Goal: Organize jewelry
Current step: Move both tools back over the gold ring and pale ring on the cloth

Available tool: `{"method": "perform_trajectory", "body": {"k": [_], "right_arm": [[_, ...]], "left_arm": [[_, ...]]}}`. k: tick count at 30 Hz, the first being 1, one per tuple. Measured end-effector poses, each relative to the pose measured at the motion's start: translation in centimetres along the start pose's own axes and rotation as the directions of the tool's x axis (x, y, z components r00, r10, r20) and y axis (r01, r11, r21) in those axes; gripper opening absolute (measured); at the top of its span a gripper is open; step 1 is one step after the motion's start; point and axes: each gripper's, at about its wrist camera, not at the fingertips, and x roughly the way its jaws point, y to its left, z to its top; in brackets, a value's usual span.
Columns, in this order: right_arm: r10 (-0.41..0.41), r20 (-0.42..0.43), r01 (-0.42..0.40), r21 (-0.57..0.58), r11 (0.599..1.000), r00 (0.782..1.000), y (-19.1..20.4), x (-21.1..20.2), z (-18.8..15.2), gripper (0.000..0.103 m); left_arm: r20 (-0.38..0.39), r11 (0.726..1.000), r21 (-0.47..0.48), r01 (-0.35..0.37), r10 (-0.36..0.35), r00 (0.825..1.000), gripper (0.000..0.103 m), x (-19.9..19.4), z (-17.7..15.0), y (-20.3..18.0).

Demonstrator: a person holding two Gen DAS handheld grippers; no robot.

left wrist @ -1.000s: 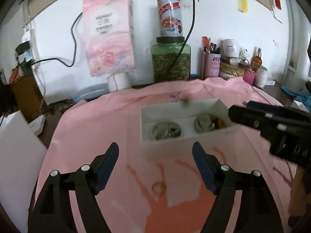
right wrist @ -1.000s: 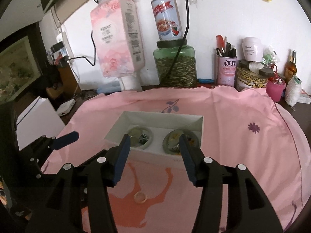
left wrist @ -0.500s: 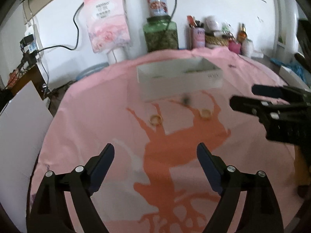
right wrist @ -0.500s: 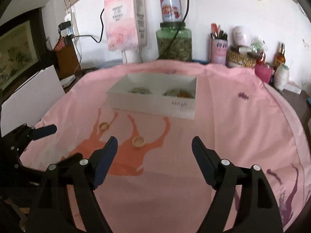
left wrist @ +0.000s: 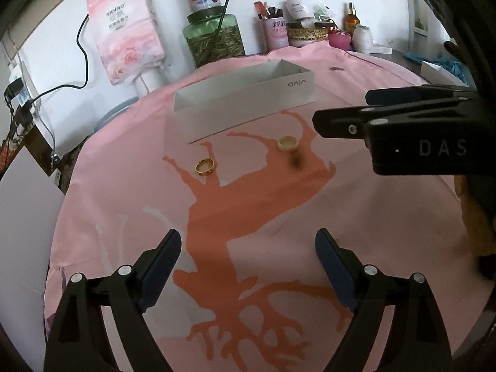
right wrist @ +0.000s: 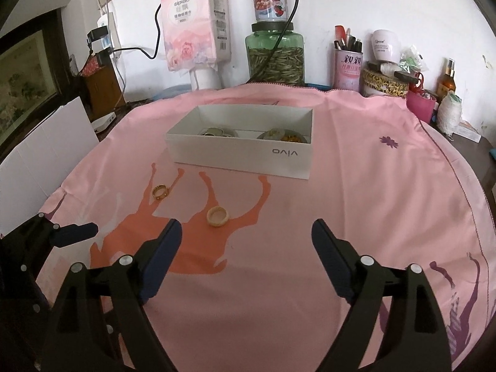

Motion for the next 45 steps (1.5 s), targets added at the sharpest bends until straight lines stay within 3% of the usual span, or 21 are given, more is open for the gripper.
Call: {"method": "perform_trajectory", "body": {"k": [6,9,12,20,25,35,38,45], "right_arm": [[-0.002,-0.016,0.002,0.004,1.000,1.000,-0.1,0.4,-0.1,0.081],[-0.005,-0.029,0.006,0.003,1.000,1.000,-0.2,0.7,-0.2,0.081],[-0.007,-0.039,0.007,0.002,1.000,0.999,-0.1,1.0,-0.3,0.081],[-0.012,-0.048,0.012,0.001,1.000,0.999,-0.1,1.3,-0.4,0.081],[-0.012,-0.047,0.012,0.000,1.000,0.999,-0.2,1.3,-0.4,0.081],[-0.011,-0.044,0.012,0.005,1.000,0.999,-0.3,1.2,-0.4,0.081],[-0.008,-0.041,0.008,0.008,1.000,0.999,-0.3,1.1,-0.4,0.081],[-0.005,-0.034,0.005,0.010,1.000,0.999,-0.3,0.8,-0.3,0.081]], "left_arm": [[-0.007,1.000,0.009,0.007,-0.007,1.000,0.086,-0.1,-0.2,-0.2],[-0.007,1.000,0.008,0.024,-0.024,1.000,0.081,-0.1,-0.2,-0.3],[-0.005,0.999,0.010,0.049,-0.049,0.999,0.071,-0.3,-0.2,-0.5],[-0.019,0.989,-0.019,0.150,-0.150,0.988,0.027,-0.3,0.0,-0.3],[-0.013,0.988,-0.027,0.154,-0.154,0.988,0.014,-0.4,0.0,-0.1],[0.033,0.958,-0.222,0.182,-0.180,0.983,0.011,-0.9,0.5,5.2],[0.031,0.930,-0.278,0.241,-0.242,0.970,0.011,-0.7,0.4,6.6],[0.058,0.909,-0.313,0.277,-0.272,0.960,0.011,-0.8,0.6,7.7]]}}
